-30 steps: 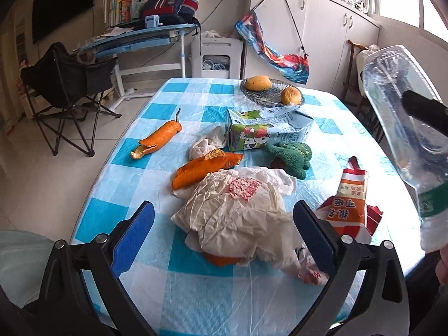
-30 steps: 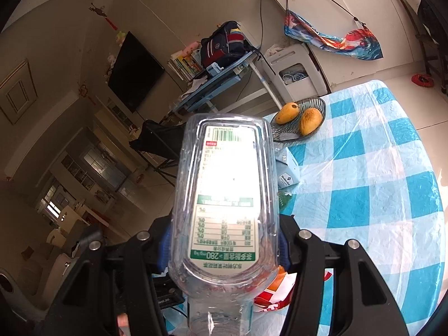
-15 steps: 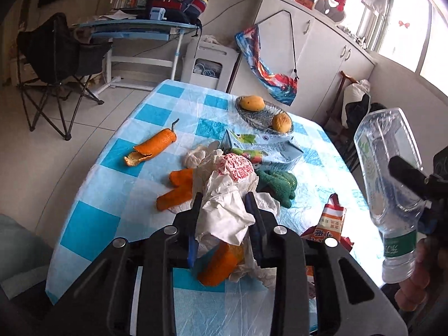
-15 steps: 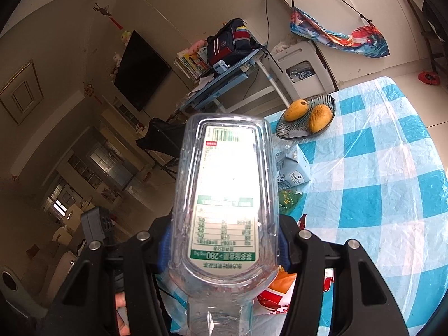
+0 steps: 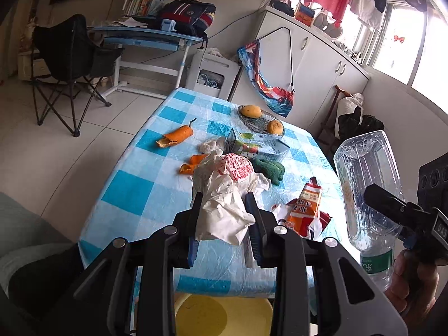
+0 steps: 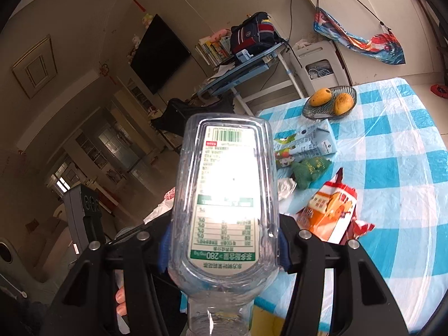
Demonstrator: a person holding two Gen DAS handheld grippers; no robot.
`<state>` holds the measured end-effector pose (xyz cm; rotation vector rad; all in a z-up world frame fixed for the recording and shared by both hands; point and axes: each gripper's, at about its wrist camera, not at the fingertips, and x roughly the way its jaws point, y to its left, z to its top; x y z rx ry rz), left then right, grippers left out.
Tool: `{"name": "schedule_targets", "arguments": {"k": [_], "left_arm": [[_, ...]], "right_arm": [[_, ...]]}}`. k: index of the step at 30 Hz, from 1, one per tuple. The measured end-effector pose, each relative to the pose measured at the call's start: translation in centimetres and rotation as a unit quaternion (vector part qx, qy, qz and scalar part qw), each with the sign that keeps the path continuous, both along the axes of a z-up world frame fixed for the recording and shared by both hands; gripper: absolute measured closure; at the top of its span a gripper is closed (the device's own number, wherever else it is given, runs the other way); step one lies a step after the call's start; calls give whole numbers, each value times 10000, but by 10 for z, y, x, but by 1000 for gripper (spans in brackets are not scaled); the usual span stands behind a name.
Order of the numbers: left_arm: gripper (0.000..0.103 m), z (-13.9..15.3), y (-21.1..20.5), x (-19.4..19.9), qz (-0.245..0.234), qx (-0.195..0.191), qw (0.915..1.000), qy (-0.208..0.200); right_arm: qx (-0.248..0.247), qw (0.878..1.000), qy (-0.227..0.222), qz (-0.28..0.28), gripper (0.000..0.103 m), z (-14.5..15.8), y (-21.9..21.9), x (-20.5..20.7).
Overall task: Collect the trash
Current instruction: 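Drop the bottle and tissue bag into the yellow basin with both grippers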
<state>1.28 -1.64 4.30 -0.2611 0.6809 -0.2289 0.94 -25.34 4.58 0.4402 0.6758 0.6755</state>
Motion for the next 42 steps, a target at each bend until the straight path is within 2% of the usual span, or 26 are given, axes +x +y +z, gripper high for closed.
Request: {"name": "schedule_targets", "arguments": {"k": [8,14,21,30,32,37,42], "left_arm": [[75,-24,4,-32,30,182,9997,184],[75,-25,3,-45,-22,350,9993,128],[75,-29,0,-52,-90,518,9984,193],[74,-43,-12,-54,-265,736,9957,493],[74,-46,-16,-55,-332,793,9947,557],[74,-53,-21,-56,-498,893,9924,688],[74,-57,-27,-59,-682,961,9902,746]], "right_arm": [[-530,9955,582,528,47,-36,47,-50],[-1137,9859,1060,627,48,-66,66,-56],[-1630,9758,1340,573,48,-93,74,-54],[-2037,9665,1502,436,46,-104,73,-52],[-2055,9658,1542,350,42,-103,69,-52],[-2113,9643,1575,251,42,-98,60,-57],[-2182,9648,1463,46,40,-92,70,-53]]}}
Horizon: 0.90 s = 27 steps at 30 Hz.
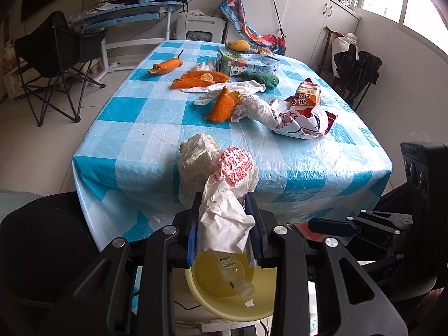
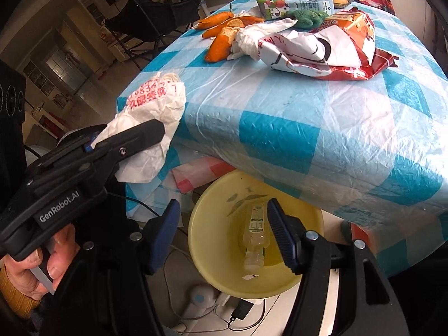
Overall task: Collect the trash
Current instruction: 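Drop the bottle and tissue bag into the yellow basin with both grippers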
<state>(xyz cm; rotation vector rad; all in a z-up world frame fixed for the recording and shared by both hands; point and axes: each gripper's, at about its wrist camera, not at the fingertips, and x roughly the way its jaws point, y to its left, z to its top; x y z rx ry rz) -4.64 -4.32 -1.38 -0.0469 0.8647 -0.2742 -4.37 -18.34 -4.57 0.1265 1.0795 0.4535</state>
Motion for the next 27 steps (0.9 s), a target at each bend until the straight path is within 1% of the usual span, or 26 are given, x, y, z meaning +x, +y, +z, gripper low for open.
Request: {"name": "schedule_targets", "arguments": {"k": [6,12,14,15,16,19,23,27], "left_arm": [[74,-3,-6,-3,-187,77,9998,92],[74,-13,-17,-6,-519,189,9979,346],[68,-16,-21,-7,-648,203,9967,444],[63,-17,-23,-8,-696,216,9962,468],[58,-18,-25,-10,-731,238,9959,468],[51,-15,-27,-13,-776,261,9959,396],[49,-10,-26,-15,-805,185,9962,292],[48,-2,-25,-19,-826,119,9965,63]], "right_arm": [[-151,9990,-262,-332,38,7,-11,-1],[-133,9970,-442,-627,37,12,-22,-1],[-123,9964,-471,-691,36,13,-23,-1],[-124,9962,-487,-716,35,13,-24,-1],[-120,9959,-503,-738,35,15,-27,-2],[-98,9955,-536,-781,35,17,-28,-1],[-74,9952,-571,-792,34,18,-28,-1],[-23,9948,-609,-821,34,19,-29,-3]]}}
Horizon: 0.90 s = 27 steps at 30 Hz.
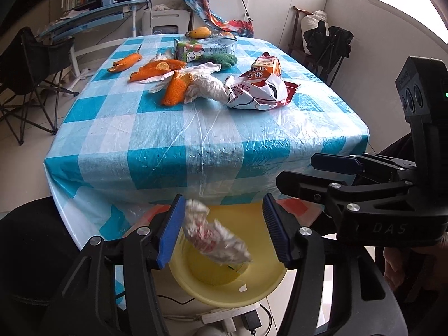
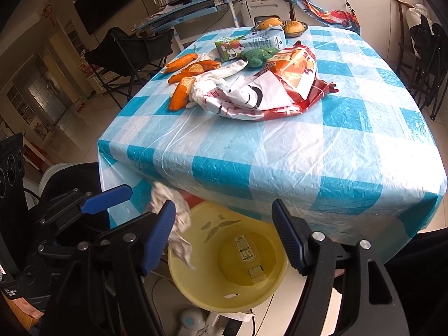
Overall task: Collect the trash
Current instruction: 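Drop the bottle and tissue bag into the yellow basin with both grippers, then move the left gripper to the orange carrot peel and grasp it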
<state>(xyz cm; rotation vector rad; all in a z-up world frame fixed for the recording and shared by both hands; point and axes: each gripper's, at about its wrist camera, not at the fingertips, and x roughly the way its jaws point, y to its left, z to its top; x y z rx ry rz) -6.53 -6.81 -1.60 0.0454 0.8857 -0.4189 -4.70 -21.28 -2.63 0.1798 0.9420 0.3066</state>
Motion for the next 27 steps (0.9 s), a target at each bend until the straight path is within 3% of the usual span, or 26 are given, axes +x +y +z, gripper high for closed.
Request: {"name": "schedule_targets", "arguments": {"k": [7,13,19,27], "left_arm": [[46,13,4,-4,112,-83,9992,-387],[42,20,21,-1,592,-186,9963,-600],[39,24,39,3,1056,-298,9913,-720],[37,27,49,4,1336,-360,9869,-832]], "right_arm": [[127,9997,-169,-154,33,7,-7,0],[155,9994,-238,-200,33,9,-8,0],[153,9994,-259,-150,33,9,-5,0],[149,9994,-284,-118,33,9,-1,-1]]}}
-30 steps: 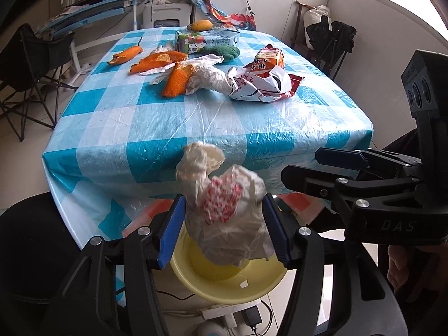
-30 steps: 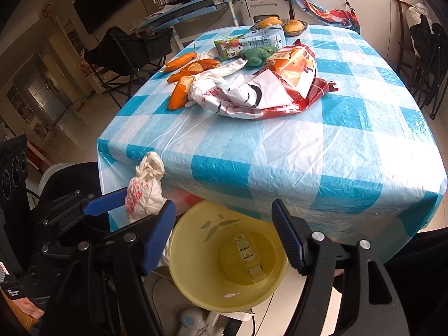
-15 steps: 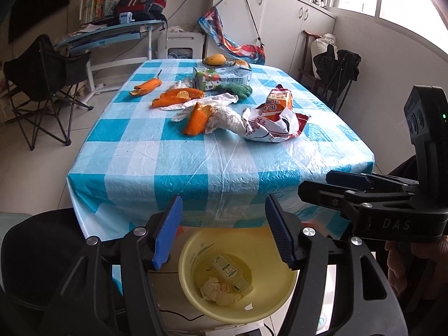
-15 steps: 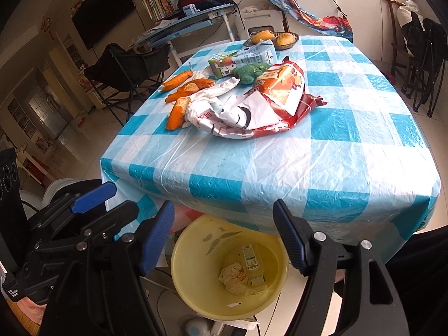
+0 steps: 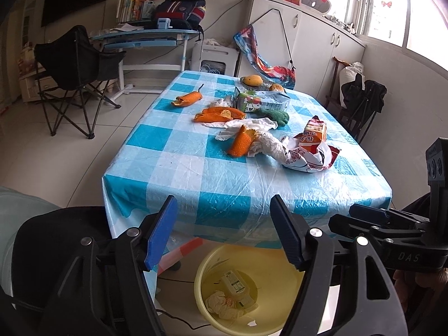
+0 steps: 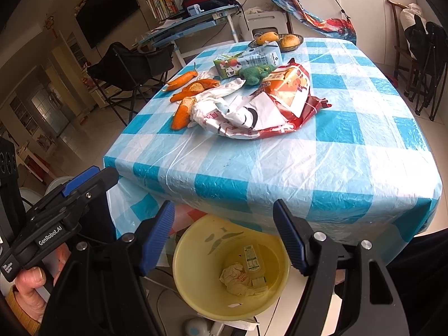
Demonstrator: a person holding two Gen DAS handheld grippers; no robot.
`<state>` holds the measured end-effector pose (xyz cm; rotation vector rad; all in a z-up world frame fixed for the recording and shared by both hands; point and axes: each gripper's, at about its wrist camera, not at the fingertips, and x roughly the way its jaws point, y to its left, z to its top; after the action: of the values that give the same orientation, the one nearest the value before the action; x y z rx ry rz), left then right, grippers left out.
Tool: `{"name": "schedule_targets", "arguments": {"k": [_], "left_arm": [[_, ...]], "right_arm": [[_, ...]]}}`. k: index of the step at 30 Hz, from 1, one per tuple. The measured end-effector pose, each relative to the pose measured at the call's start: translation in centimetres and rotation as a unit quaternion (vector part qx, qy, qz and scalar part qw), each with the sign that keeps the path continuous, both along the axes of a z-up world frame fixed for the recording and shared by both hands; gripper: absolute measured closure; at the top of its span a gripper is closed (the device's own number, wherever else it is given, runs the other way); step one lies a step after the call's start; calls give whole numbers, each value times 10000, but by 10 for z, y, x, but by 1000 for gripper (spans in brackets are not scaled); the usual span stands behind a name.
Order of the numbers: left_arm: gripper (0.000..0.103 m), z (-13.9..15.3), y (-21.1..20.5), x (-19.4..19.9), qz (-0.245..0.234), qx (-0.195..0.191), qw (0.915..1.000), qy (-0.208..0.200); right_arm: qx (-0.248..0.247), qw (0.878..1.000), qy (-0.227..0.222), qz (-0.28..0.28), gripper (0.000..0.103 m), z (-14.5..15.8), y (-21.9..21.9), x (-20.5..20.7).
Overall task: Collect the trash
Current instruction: 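Move the left gripper to the orange carrot peel and grasp it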
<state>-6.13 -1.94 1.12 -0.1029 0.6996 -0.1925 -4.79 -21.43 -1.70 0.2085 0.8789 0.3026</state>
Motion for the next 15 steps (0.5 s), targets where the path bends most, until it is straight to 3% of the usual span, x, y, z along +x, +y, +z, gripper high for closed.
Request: {"name": "schedule_targets", "arguments": {"k": [15], "left_arm": [[34,0,8,2,232,-81,9997,-34]], "right_arm": [[-2,10000,-48,68,33,0,5,0]]}}
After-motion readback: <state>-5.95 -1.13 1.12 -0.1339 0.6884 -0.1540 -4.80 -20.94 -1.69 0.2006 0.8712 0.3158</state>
